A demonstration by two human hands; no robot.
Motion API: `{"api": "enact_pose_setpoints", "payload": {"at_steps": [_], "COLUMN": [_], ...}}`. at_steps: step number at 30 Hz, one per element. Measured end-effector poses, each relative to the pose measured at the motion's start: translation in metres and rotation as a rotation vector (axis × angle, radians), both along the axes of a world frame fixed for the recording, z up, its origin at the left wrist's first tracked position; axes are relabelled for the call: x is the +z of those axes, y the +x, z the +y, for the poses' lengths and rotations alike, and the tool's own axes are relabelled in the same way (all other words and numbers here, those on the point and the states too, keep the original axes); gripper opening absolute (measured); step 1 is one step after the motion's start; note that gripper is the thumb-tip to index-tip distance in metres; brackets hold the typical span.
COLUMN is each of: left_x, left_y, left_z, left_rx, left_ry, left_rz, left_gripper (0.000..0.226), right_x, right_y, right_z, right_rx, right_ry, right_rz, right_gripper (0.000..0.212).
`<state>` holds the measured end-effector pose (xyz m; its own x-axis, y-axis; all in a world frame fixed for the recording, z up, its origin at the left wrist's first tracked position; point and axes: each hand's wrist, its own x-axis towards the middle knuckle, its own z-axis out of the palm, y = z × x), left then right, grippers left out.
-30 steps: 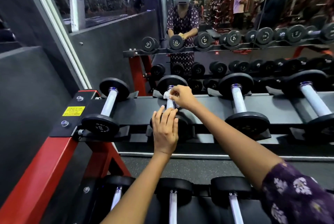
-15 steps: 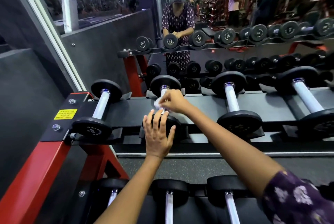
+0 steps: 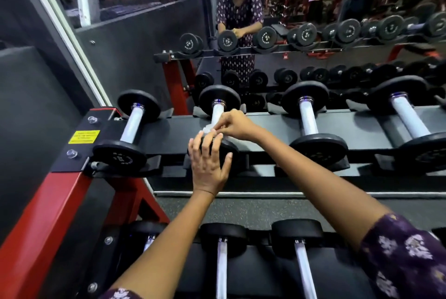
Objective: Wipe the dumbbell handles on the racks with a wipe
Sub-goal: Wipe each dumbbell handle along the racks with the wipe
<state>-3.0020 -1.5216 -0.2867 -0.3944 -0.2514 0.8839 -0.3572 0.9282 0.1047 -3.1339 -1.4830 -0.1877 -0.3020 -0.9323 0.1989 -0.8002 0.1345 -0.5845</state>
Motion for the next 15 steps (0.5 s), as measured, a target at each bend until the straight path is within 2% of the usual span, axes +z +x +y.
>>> {"api": "enact_pose_setpoints", "payload": {"at_steps": [2,6,11,15], "left_x": [0.0,-0.002,-0.001,0.001], "left_y": [0.0,0.0,0.0,0.0], "left_z": [0.001,0.0,0.002,0.002], "left_rx": [0.005,0.025,0.027,0.036], "left_ry": [0.011,0.021,0.022,0.024], "left_rz": [-0.01,-0.025,-0.023,-0.036], "left_gripper": [0.049,0.049,0.049,0.05], "right_x": [0.004,0.019,0.007,0.006], "right_y": [-0.006,-0.017,0.002,-0.004], "right_z": [-0.001,-0.024,-0.012,-0.002], "right_rx": [0.005,-0.208,-0.011,0.004], "right_ry": [0.018,-0.107,-0.022,0.058], "right_rz": [-0.006,-0.036,0.103,0.041], "right_gripper": [0.016,0.019,0.015,0.018]}}
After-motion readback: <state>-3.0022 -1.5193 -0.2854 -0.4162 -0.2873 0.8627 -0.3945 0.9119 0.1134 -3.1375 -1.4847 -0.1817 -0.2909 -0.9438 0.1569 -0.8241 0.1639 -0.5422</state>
